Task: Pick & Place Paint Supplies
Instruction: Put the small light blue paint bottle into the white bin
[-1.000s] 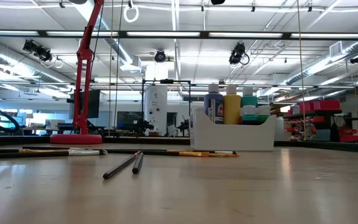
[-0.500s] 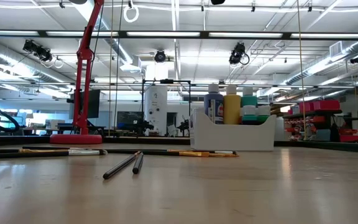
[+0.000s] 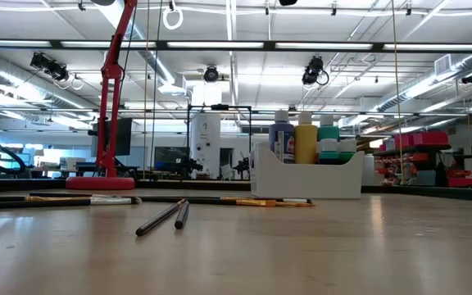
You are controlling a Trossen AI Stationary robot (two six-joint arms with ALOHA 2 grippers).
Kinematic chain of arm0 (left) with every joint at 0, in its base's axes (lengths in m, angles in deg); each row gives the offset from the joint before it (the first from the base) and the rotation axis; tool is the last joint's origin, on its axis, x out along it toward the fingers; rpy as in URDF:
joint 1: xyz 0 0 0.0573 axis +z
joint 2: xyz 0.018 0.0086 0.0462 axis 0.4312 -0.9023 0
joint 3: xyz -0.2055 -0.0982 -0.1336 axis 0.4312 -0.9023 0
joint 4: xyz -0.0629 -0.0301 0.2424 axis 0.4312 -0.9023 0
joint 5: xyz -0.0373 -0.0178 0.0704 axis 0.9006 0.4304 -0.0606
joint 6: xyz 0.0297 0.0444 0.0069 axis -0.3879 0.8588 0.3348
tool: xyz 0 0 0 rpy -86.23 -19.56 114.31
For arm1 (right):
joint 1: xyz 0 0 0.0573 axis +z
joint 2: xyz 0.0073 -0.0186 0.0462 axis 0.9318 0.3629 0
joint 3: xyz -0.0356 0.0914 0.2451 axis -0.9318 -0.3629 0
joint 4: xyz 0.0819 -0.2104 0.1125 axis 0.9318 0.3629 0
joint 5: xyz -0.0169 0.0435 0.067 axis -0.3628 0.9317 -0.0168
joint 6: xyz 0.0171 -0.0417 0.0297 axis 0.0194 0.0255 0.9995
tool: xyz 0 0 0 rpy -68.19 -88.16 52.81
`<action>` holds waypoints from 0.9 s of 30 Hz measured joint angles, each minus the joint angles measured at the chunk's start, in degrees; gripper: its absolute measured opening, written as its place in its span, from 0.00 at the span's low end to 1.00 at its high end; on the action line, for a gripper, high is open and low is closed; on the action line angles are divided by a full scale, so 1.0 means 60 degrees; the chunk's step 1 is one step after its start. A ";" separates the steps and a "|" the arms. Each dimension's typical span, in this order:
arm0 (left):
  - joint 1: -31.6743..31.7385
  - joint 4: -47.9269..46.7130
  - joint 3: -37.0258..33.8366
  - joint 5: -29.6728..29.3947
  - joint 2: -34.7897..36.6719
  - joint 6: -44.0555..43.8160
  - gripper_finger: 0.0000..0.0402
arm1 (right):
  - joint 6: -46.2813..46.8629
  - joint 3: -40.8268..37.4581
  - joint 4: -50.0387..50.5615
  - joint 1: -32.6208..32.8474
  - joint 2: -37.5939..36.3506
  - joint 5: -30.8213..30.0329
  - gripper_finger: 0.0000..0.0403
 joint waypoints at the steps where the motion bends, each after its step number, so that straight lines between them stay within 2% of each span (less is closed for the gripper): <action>1: 0.0076 0.0083 0.0045 0.0107 0.0020 0.0245 0.32 | 0.0002 0.0004 0.0000 -0.0007 -0.0002 -0.0092 0.37; 5: 0.0628 -0.0027 0.0429 0.0138 0.0024 0.1303 0.34 | -0.0051 0.0011 -0.0020 -0.0018 0.0245 -0.0024 0.37; 11: 0.2198 -0.1178 0.0992 0.0840 0.0031 0.2461 0.32 | 0.0308 0.0007 -0.0142 -0.0005 0.0856 0.1532 0.38; 17: 0.3580 -0.1101 0.1419 0.1543 0.0031 0.3698 0.33 | 0.0598 0.0004 0.0352 -0.0011 0.1035 0.2062 0.47; 24: 0.4949 -0.1080 0.1716 0.1539 0.0031 0.4640 0.32 | 0.0526 0.0001 0.0864 -0.0015 0.1073 0.2078 0.57; 27: 0.5408 -0.1156 0.1773 0.1601 0.0025 0.4688 0.32 | 0.0316 0.0004 0.0974 -0.0018 0.1099 0.1437 0.58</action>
